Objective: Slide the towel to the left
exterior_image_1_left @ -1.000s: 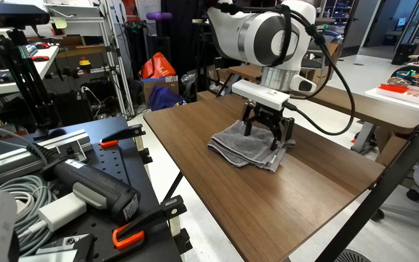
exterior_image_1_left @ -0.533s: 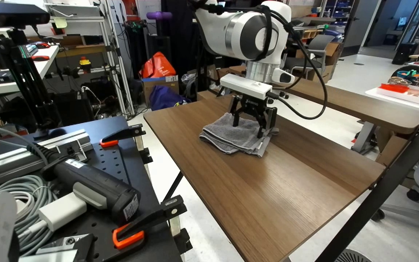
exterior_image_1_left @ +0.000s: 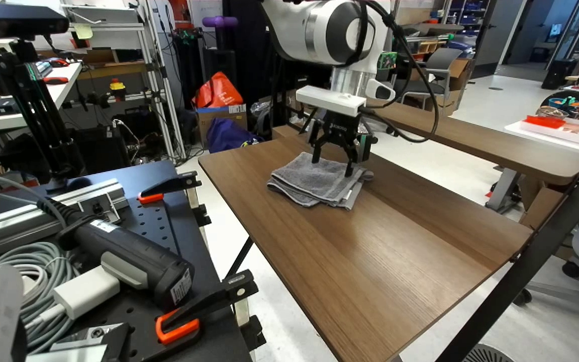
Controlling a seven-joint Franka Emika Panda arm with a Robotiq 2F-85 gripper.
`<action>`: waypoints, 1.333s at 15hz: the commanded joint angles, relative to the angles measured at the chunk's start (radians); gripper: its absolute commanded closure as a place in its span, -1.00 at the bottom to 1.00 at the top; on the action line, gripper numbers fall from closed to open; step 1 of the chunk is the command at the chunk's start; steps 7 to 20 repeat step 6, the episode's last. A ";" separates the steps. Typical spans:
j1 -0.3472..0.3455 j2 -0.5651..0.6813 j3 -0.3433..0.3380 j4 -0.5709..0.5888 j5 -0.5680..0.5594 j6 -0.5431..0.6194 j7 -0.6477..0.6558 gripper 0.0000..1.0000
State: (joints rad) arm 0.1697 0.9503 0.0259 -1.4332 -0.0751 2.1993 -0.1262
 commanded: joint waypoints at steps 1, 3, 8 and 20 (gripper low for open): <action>0.010 -0.182 -0.011 -0.085 -0.042 -0.110 0.059 -1.00; -0.008 -0.109 0.011 -0.015 -0.033 -0.096 0.041 -1.00; -0.012 -0.204 0.005 -0.064 -0.035 -0.139 0.048 -1.00; -0.012 -0.204 0.005 -0.064 -0.035 -0.139 0.048 -1.00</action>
